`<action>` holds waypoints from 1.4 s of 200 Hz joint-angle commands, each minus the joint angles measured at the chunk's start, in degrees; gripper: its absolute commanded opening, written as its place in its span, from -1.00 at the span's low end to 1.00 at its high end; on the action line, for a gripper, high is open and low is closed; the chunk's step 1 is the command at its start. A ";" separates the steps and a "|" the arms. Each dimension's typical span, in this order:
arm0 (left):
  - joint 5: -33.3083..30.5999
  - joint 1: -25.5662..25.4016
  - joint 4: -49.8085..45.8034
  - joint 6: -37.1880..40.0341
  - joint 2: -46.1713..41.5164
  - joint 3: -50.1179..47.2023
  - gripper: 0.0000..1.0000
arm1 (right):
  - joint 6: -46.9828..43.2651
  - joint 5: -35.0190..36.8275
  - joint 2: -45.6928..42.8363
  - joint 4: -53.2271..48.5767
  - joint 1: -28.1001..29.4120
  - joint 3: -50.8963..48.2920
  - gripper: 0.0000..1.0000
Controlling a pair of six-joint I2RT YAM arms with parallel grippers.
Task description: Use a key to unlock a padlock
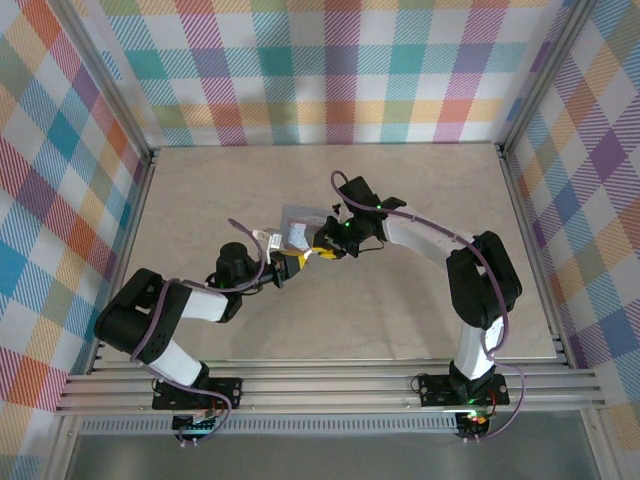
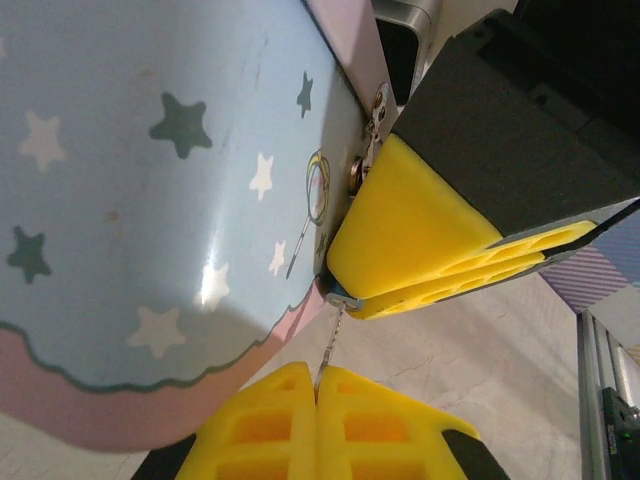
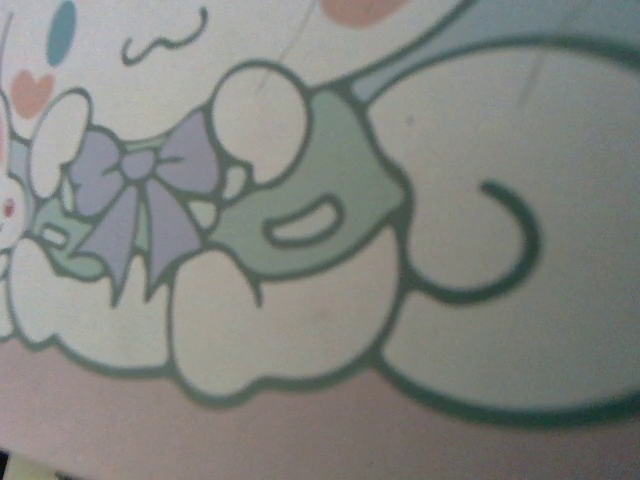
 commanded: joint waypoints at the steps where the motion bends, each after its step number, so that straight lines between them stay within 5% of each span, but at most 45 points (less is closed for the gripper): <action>1: 2.29 -0.53 5.53 -1.51 1.75 1.41 -1.00 | 0.53 -2.39 -2.53 1.49 -0.19 2.32 -1.00; 280: 1.61 -2.23 17.97 -8.79 10.62 3.43 -1.00 | 7.05 -6.02 -3.77 11.64 -0.11 -3.64 -1.00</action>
